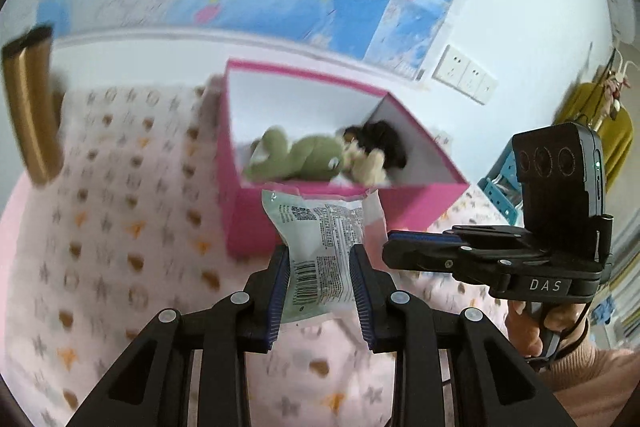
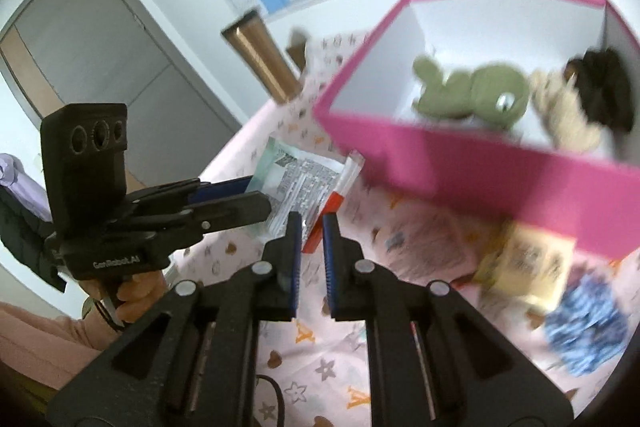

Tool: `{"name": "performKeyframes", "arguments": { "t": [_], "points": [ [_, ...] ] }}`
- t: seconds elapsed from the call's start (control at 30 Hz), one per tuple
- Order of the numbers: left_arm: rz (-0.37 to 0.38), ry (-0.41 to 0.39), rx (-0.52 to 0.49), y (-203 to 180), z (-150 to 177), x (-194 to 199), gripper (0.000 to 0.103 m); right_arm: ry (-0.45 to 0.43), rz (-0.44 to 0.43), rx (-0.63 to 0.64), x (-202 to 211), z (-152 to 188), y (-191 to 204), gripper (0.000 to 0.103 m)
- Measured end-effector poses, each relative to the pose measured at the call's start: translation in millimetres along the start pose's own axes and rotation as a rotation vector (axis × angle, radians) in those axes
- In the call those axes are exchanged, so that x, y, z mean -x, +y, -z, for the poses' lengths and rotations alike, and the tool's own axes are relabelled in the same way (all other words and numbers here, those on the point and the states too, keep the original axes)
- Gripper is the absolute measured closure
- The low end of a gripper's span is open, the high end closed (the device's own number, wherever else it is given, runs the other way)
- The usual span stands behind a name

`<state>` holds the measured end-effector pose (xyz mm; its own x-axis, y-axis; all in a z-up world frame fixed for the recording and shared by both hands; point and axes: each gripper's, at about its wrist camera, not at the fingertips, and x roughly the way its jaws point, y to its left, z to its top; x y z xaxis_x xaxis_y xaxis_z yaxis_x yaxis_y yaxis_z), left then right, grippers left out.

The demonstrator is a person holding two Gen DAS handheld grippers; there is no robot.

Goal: Organize soft objects
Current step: 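Carry the snack packet over the pink box and open the left gripper, then move the left gripper to the blue gingham scrunchie beside the box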

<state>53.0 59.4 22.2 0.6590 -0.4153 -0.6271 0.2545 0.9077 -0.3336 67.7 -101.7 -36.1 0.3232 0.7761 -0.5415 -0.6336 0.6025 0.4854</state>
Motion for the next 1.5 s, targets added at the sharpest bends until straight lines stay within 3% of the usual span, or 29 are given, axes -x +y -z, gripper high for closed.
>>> {"name": "performKeyframes", "arguments": {
  "t": [0.33,0.6,0.77,1.1,1.4,1.5],
  "points": [
    [-0.019,0.010,-0.006,-5,-58,-38,0.073,-0.102,0.041,-0.025,29,-57,-30,0.090],
    [-0.079,0.057,-0.002,5,-69,-63,0.073,-0.095,0.048,-0.063,15,-83,-49,0.090],
    [-0.130,0.085,0.007,16,-69,-74,0.072,-0.051,0.072,-0.074,-1,-85,-58,0.090],
    [-0.142,0.067,0.037,24,-69,-68,0.069,0.057,0.126,-0.109,-32,-77,-73,0.083],
    [-0.181,0.020,0.020,14,-66,-56,0.064,0.056,0.156,-0.095,-27,-73,-70,0.076],
    [-0.177,-0.012,0.009,8,-61,-45,0.057,0.029,0.145,-0.086,-15,-69,-65,0.073]
  ]
}}
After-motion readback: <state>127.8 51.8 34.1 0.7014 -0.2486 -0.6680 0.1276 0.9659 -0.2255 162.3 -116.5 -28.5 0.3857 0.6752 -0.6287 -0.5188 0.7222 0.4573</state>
